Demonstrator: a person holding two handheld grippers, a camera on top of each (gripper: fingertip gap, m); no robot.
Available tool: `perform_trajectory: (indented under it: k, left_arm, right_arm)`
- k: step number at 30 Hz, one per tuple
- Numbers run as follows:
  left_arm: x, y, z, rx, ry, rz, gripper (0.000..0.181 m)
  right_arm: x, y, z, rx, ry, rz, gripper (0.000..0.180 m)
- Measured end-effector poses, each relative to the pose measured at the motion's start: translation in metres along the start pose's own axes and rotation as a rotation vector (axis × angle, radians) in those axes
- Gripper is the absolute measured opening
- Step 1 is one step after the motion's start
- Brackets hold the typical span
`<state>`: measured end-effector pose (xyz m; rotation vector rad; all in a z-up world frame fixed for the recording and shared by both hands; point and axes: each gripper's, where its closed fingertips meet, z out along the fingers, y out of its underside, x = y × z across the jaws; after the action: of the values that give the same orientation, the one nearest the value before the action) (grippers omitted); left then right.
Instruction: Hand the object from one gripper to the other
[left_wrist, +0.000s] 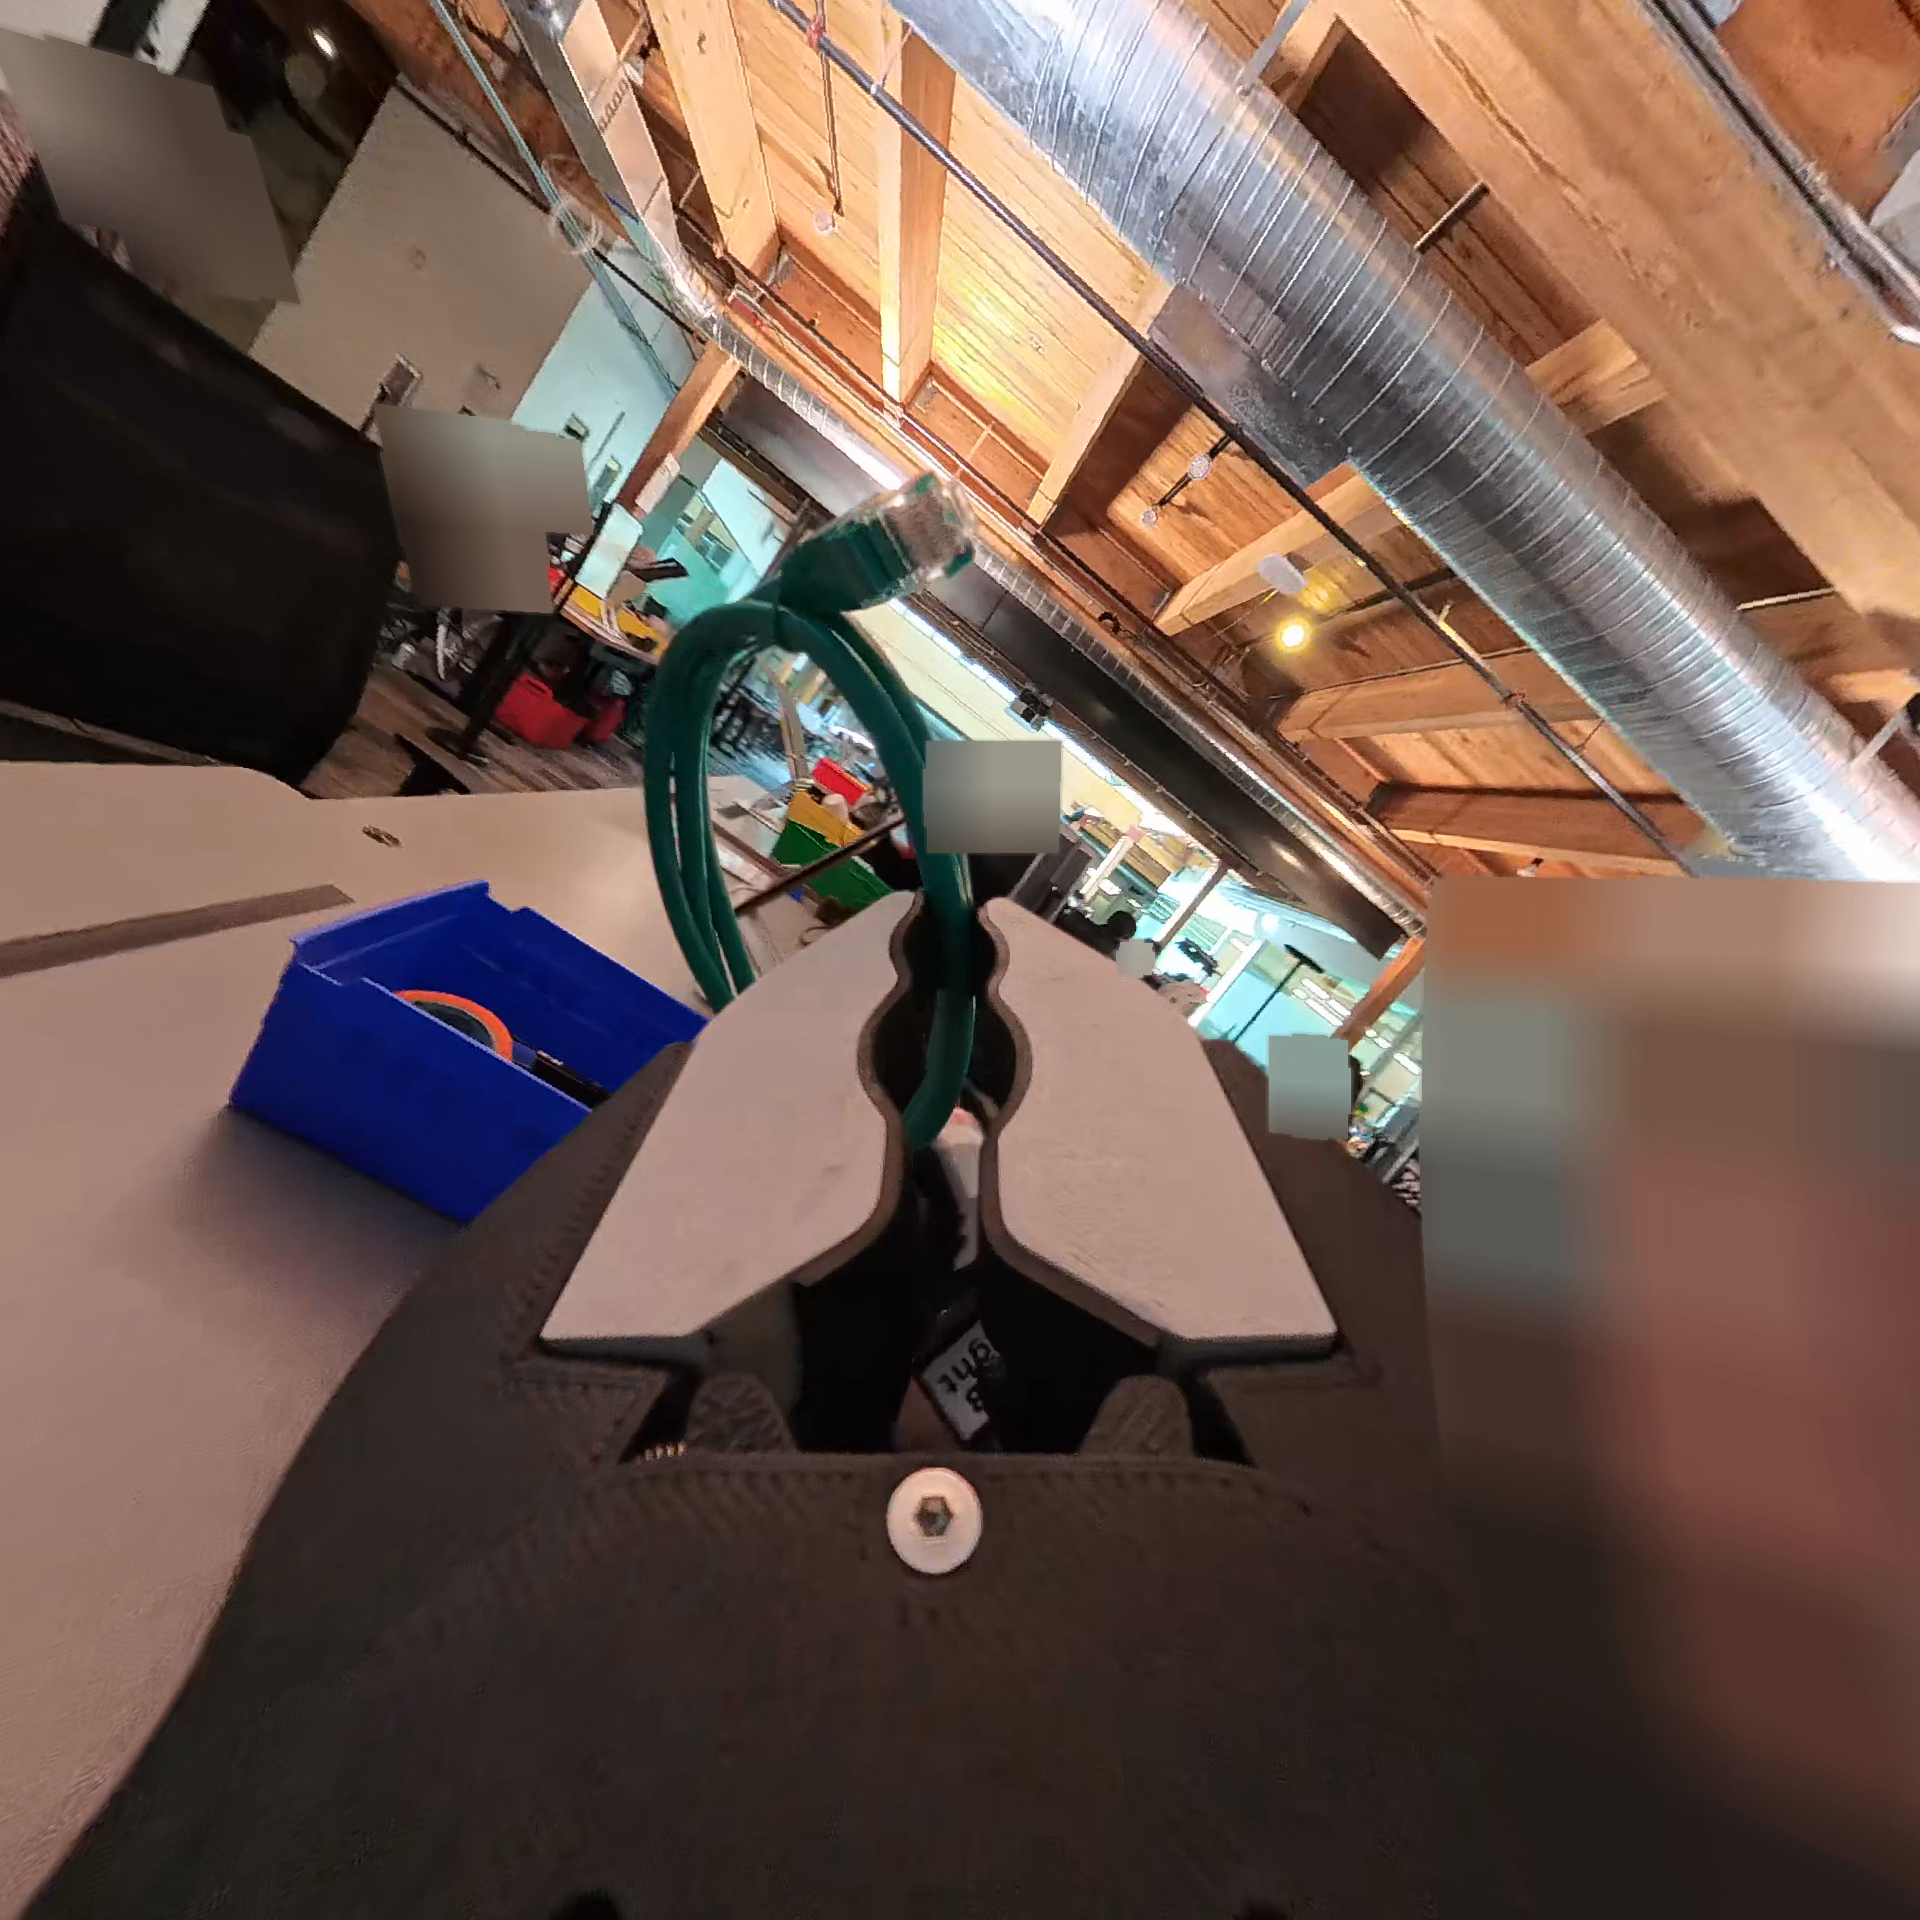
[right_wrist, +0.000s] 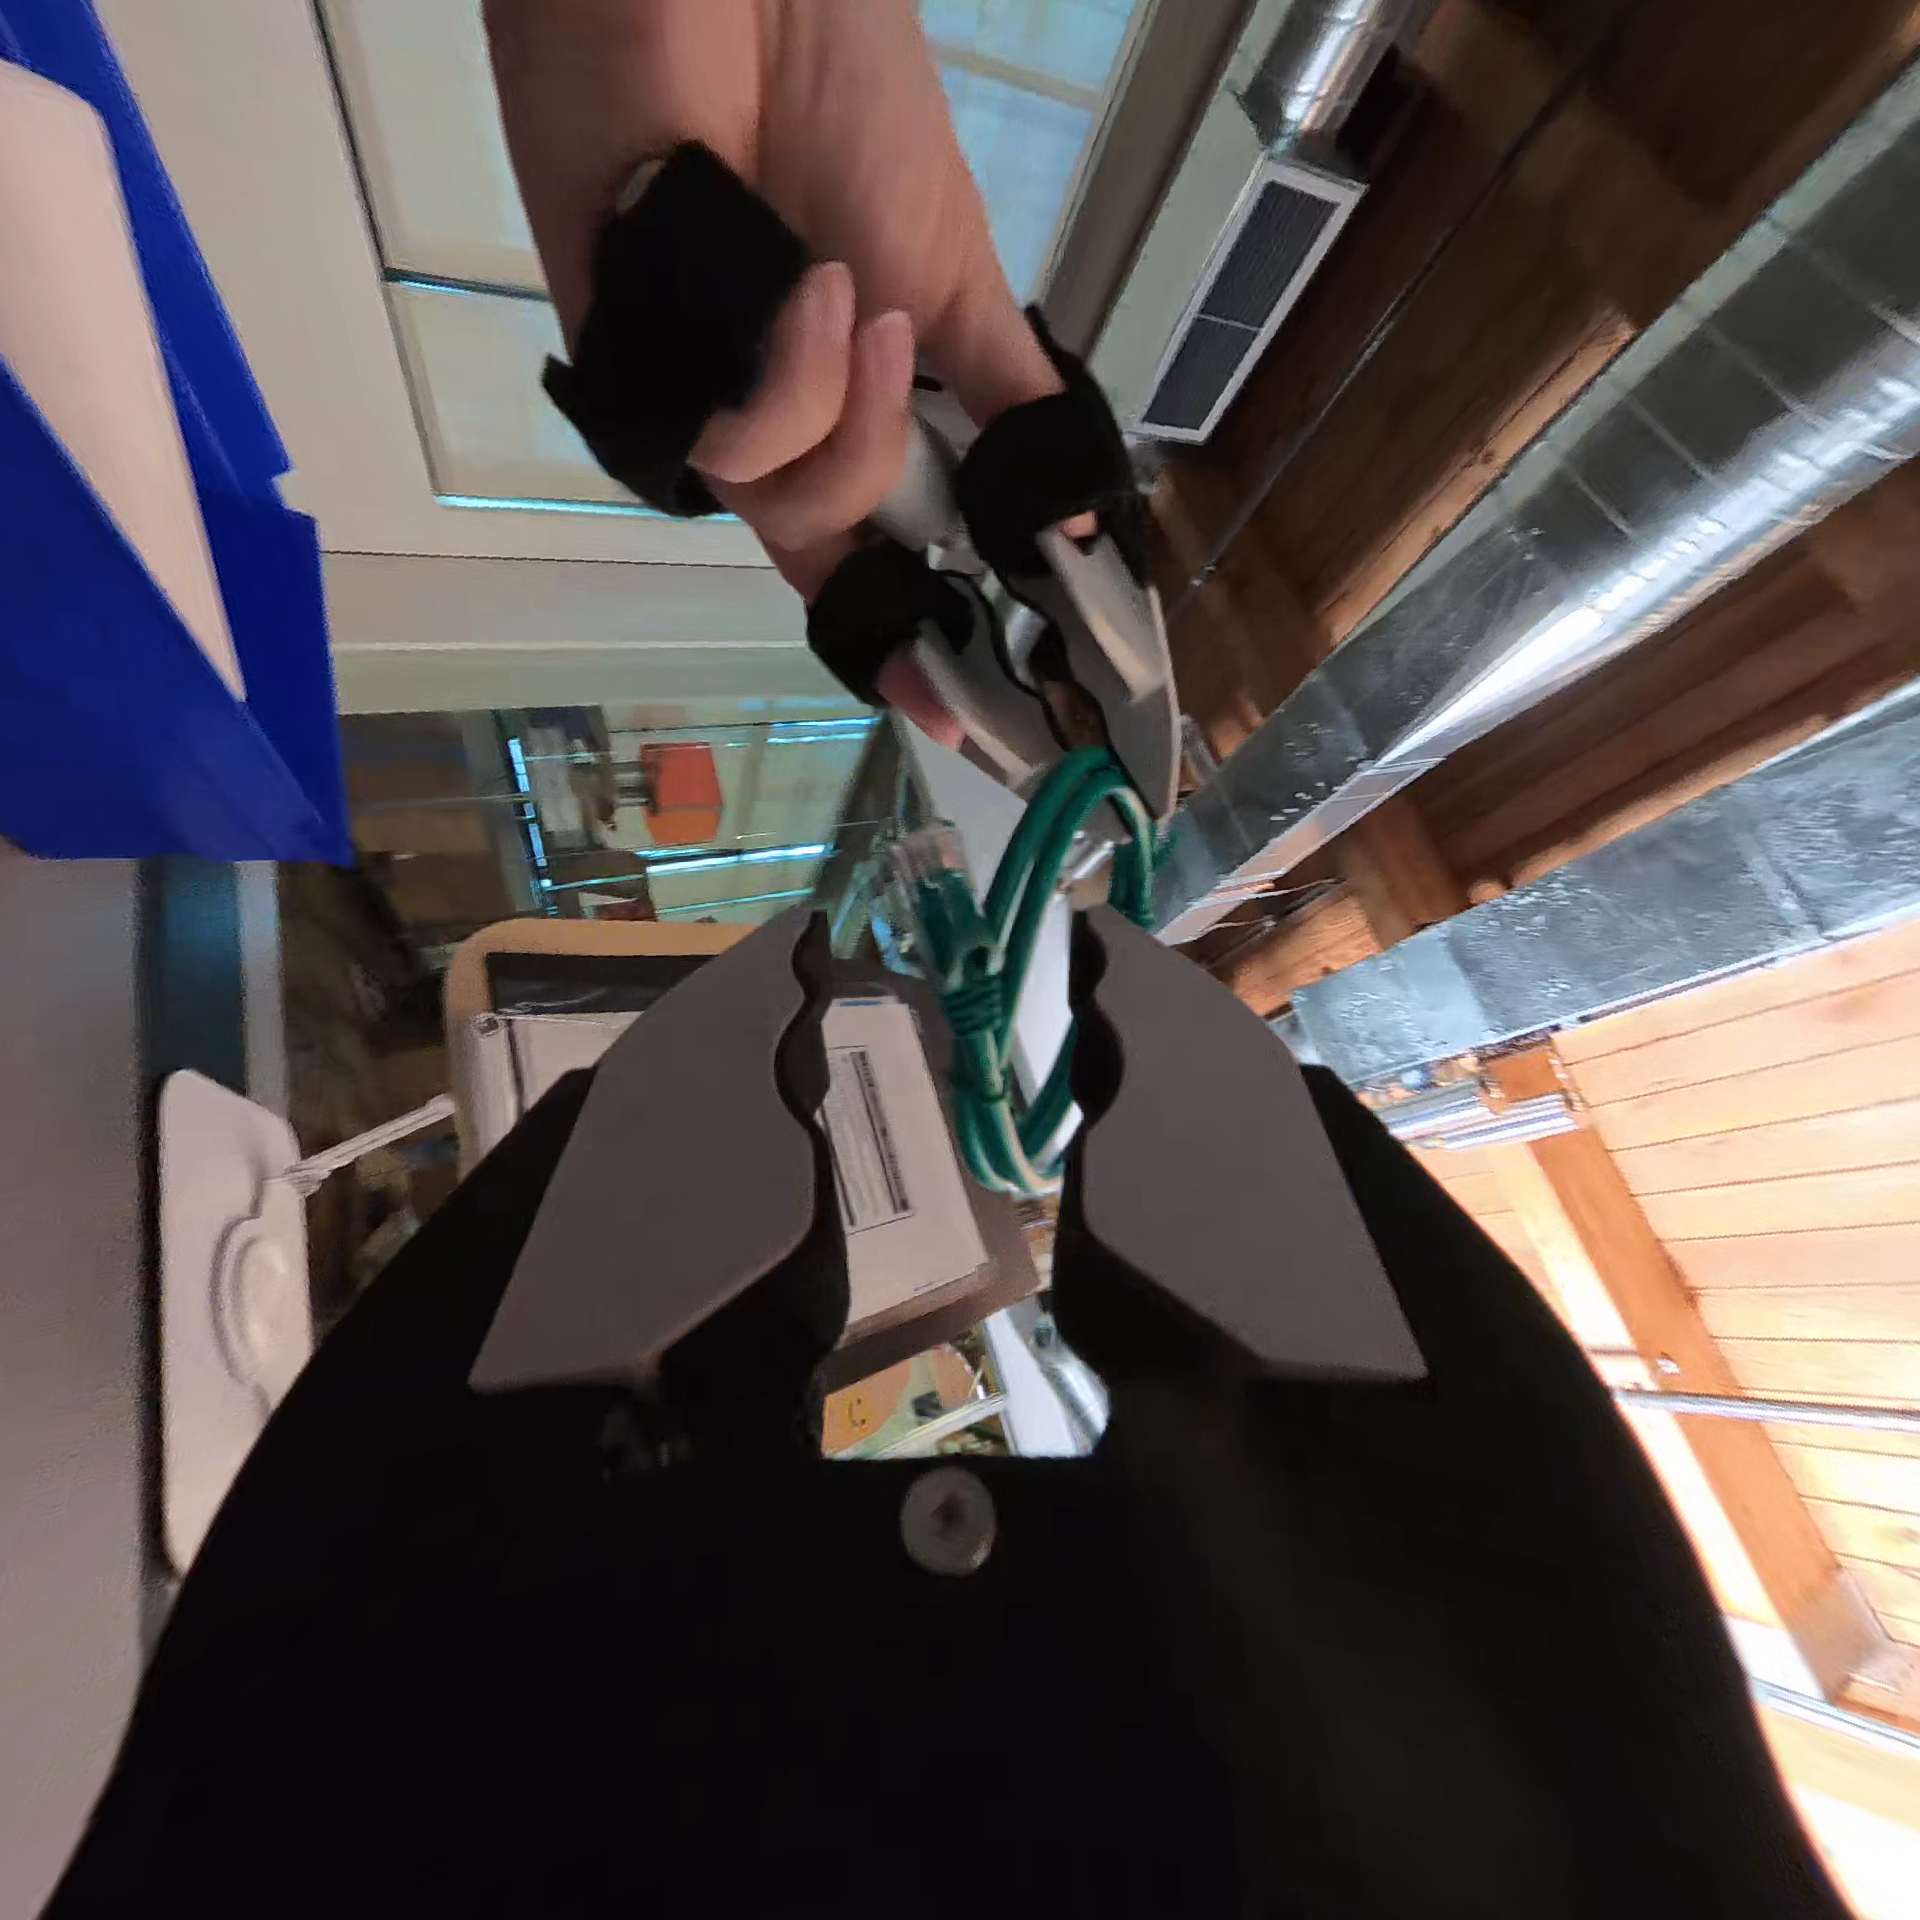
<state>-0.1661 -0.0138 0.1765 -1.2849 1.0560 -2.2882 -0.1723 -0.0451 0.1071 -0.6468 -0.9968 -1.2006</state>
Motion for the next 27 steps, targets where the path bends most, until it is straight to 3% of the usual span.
perform_trajectory:
  k: [1,3,8,10,12,16,22,27]
  left_arm:
    - [-0.001,0.001,0.001,0.001,0.006,-0.016,0.005]
    - [-0.005,0.002,0.001,0.005,-0.003,-0.033,0.005]
    - [-0.009,0.002,0.003,0.012,0.047,-0.123,0.007]
    - [-0.018,-0.001,0.001,0.011,0.008,-0.102,0.023]
    - [-0.029,-0.005,-0.002,0.005,-0.066,-0.020,0.038]
    - [-0.044,-0.010,-0.008,-0.022,-0.232,0.239,0.042]
    - [-0.064,0.028,0.007,-0.246,-0.433,0.538,0.051]
    - [-0.080,0.079,0.030,-0.416,-0.398,0.589,0.053]
  right_arm:
    - [-0.001,0.001,0.000,-0.006,-0.009,0.002,0.042]
    - [0.002,0.001,-0.003,-0.005,-0.005,-0.014,0.018]
    - [0.010,0.001,-0.006,0.010,-0.059,0.119,0.016]
    - [0.022,0.009,-0.006,-0.011,-0.069,0.242,0.016]
    - [0.037,0.024,-0.007,-0.038,-0.066,0.430,0.015]
    - [0.064,0.072,-0.011,-0.095,-0.009,0.923,0.015]
    - [0.065,0.148,-0.026,-0.107,0.075,1.684,0.015]
    - [0.039,0.163,-0.024,-0.174,0.007,1.901,0.014]
